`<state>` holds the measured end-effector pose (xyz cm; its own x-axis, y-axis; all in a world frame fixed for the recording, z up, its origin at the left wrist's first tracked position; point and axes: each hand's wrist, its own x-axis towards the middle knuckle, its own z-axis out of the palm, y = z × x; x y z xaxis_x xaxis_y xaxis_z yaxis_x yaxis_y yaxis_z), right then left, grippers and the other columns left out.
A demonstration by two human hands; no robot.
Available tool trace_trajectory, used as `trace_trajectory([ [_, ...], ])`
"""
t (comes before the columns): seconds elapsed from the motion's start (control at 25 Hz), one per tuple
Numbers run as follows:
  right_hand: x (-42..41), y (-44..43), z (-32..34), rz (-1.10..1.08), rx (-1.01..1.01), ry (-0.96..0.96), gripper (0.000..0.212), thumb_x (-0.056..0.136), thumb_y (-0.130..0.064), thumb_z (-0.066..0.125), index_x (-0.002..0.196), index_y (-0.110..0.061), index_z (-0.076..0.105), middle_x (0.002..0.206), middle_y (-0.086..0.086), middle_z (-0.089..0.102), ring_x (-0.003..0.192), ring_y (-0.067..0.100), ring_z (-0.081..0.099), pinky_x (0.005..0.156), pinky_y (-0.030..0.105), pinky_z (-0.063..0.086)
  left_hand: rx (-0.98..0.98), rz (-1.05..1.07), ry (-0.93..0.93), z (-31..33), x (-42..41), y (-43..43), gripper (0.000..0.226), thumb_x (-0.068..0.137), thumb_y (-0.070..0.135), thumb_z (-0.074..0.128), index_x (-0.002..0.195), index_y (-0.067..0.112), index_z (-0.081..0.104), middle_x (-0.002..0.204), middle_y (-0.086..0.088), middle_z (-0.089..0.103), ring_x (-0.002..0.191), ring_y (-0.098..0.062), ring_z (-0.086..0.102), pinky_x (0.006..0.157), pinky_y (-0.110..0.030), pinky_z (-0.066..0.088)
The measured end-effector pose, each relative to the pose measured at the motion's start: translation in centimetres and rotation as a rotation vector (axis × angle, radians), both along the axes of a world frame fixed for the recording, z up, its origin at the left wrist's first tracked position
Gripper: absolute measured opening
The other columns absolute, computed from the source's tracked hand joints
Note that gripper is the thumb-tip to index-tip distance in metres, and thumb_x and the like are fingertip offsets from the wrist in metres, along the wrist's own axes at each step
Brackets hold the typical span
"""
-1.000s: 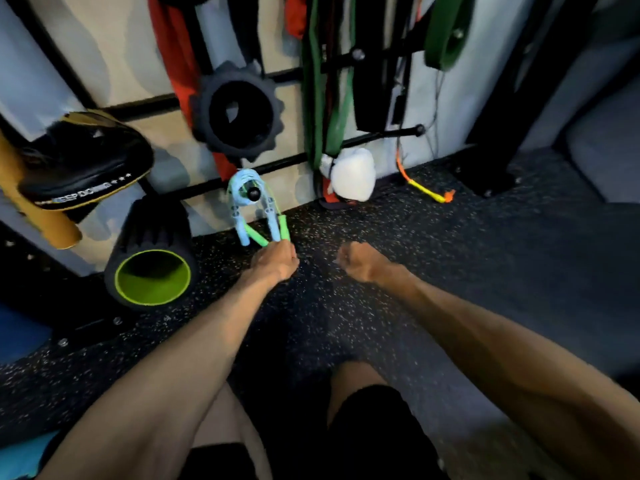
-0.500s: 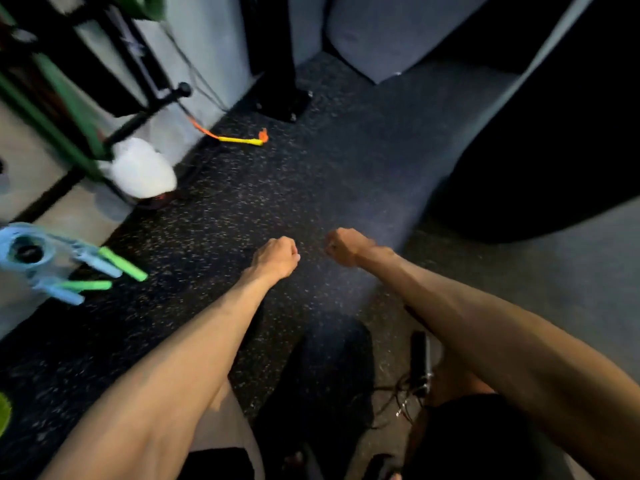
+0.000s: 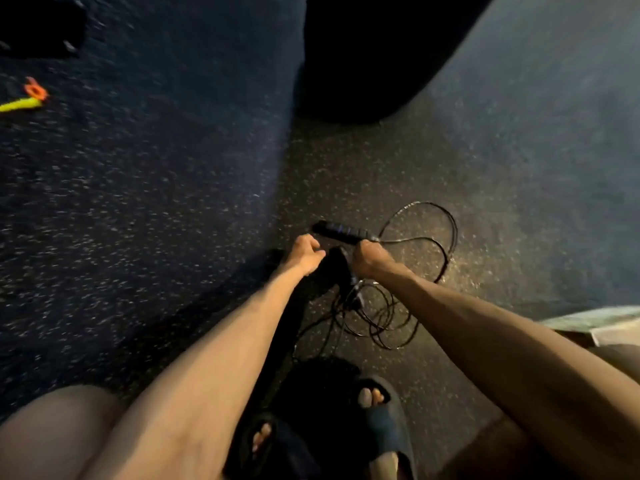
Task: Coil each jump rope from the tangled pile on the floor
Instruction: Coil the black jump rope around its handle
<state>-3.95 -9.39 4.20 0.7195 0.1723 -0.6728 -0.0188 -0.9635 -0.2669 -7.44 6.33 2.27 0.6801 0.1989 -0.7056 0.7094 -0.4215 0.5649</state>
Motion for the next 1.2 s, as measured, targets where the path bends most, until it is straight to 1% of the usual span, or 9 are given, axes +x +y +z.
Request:
trace_trajectory([
  [0.2, -3.3, -1.5, -4.3, -0.037, -0.030, -0.021, 0.044, 0.086, -0.039, 0.062, 0.120, -0.009, 0.062, 0.117, 0.018, 0.067, 0.115, 0.037, 0.060, 0.092, 0.042, 0.048, -0.285, 0.320, 0.117, -5.2, -0.7, -5.6, 0.048, 0.095, 0.020, 0.062, 0.137, 0.013, 0.040, 0.129, -0.018, 0.055, 0.104, -0.035, 0.062, 0.075, -0.044, 0.056],
  [0.28, -3.9, -1.3, -4.4, -0.038, 0.041, -0.022, 0.041, 0.084, -0.040, 0.063, 0.117, -0.015, 0.067, 0.110, 0.015, 0.071, 0.107, 0.035, 0.065, 0.087, 0.041, 0.052, -0.213, 0.331, 0.074, -6.5, -1.0, -5.9, 0.049, 0.089, 0.022, 0.069, 0.132, 0.014, 0.047, 0.129, -0.013, 0.057, 0.112, -0.034, 0.060, 0.071, -0.043, 0.056],
  [0.44, -5.1, -1.3, -1.9, -0.020, 0.233, -0.071, 0.030, 0.088, -0.025, 0.061, 0.113, -0.011, 0.070, 0.108, 0.016, 0.072, 0.100, 0.034, 0.068, 0.080, 0.037, 0.053, -0.126, 0.303, -0.003, -5.3, -2.1, -4.5, 0.044, 0.087, 0.019, 0.071, 0.126, 0.005, 0.058, 0.121, -0.016, 0.065, 0.109, -0.030, 0.062, 0.088, -0.040, 0.054],
  [0.6, -6.4, -0.6, 2.7, 0.033, 0.228, -0.093, 0.041, 0.093, -0.043, 0.055, 0.106, -0.006, 0.069, 0.102, 0.015, 0.072, 0.094, 0.033, 0.068, 0.075, 0.036, 0.052, -0.154, 0.370, -0.197, 1.0, -2.9, -2.2, 0.035, 0.092, 0.018, 0.064, 0.120, -0.001, 0.056, 0.117, -0.022, 0.064, 0.097, -0.032, 0.064, 0.064, -0.032, 0.052],
  [0.76, -6.4, -0.2, 10.1, 0.169, 0.155, -0.116, 0.028, 0.091, -0.032, 0.058, 0.111, -0.013, 0.063, 0.092, 0.009, 0.066, 0.096, 0.029, 0.069, 0.066, 0.029, 0.043, -0.163, 0.476, -0.470, 11.4, -2.8, 0.6, 0.028, 0.090, 0.017, 0.065, 0.111, 0.010, 0.047, 0.125, -0.020, 0.060, 0.105, -0.035, 0.065, 0.079, -0.047, 0.059],
  [0.96, -5.8, 0.3, 19.5, 0.152, 0.291, -0.319, 0.028, 0.092, -0.032, 0.058, 0.101, -0.008, 0.070, 0.084, 0.009, 0.062, 0.080, 0.027, 0.062, 0.066, 0.030, 0.044, -0.330, 0.612, -0.721, 21.9, -3.7, 1.9, 0.051, 0.091, 0.003, 0.061, 0.132, 0.017, 0.033, 0.129, -0.013, 0.043, 0.109, -0.033, 0.061, 0.051, -0.029, 0.059],
  [1.08, -6.0, 0.3, 23.6, 0.105, 0.536, -0.456, 0.020, 0.095, -0.018, 0.053, 0.083, -0.012, 0.068, 0.078, 0.011, 0.072, 0.073, 0.028, 0.070, 0.064, 0.034, 0.053, -0.355, 0.628, -0.750, 24.5, -4.5, 3.4, 0.054, 0.095, 0.005, 0.057, 0.139, 0.017, 0.029, 0.130, -0.014, 0.042, 0.089, -0.030, 0.065, 0.053, -0.033, 0.060],
  [1.16, -6.0, 0.4, 25.7, 0.116, 0.665, -0.539, 0.022, 0.098, -0.015, 0.049, 0.081, -0.012, 0.061, 0.069, 0.011, 0.069, 0.060, 0.026, 0.070, 0.058, 0.037, 0.057, -0.266, 0.571, -0.668, 24.9, -5.1, 4.0, 0.047, 0.097, 0.011, 0.056, 0.139, 0.014, 0.036, 0.129, -0.020, 0.052, 0.072, -0.023, 0.063, 0.054, -0.033, 0.059],
  [1.2, -6.1, 0.6, 26.7, 0.143, 0.691, -0.576, 0.022, 0.100, -0.017, 0.048, 0.082, -0.012, 0.060, 0.065, 0.008, 0.066, 0.055, 0.023, 0.067, 0.055, 0.038, 0.057, -0.165, 0.498, -0.637, 24.8, -5.5, 4.2, 0.045, 0.096, 0.010, 0.056, 0.138, 0.014, 0.041, 0.131, -0.022, 0.054, 0.077, -0.024, 0.063, 0.060, -0.034, 0.060],
])
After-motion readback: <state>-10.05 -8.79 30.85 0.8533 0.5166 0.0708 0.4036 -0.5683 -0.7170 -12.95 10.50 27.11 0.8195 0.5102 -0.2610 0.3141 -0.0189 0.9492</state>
